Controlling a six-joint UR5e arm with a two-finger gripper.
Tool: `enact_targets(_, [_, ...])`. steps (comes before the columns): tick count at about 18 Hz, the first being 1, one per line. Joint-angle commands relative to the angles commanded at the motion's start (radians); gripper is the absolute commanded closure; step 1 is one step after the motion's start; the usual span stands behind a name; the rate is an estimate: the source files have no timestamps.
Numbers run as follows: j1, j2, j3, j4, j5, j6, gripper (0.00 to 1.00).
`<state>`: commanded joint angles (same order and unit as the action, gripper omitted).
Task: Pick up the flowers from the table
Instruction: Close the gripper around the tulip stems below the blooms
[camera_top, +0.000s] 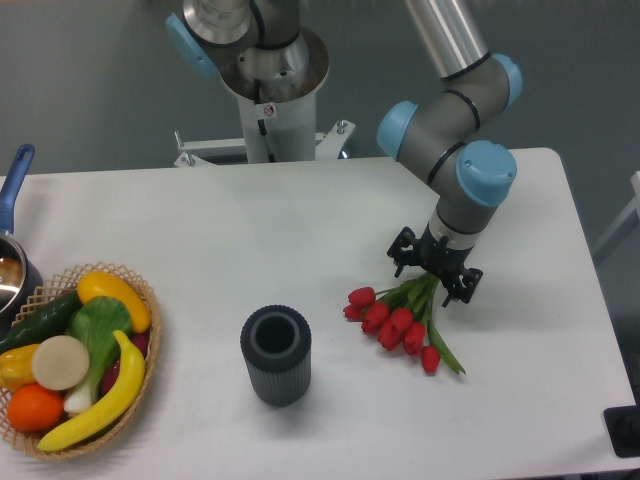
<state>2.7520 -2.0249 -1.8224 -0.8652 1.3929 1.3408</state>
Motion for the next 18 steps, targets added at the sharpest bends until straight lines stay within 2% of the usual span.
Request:
enact_targets(11, [-0.025,-0.028,0.023,0.006,0.038,-0.022,0.01])
enact_targets(12, [-0.025,-0.028,0.023,0.006,0.038,-0.022,0.05])
enact_targets(14, [-0.026,-0.028,0.02,0.006,0.038,-0.029,0.21])
enact_targets(18, [-0.026,-0.028,0.021,0.006,0.038,-0.028,0.31])
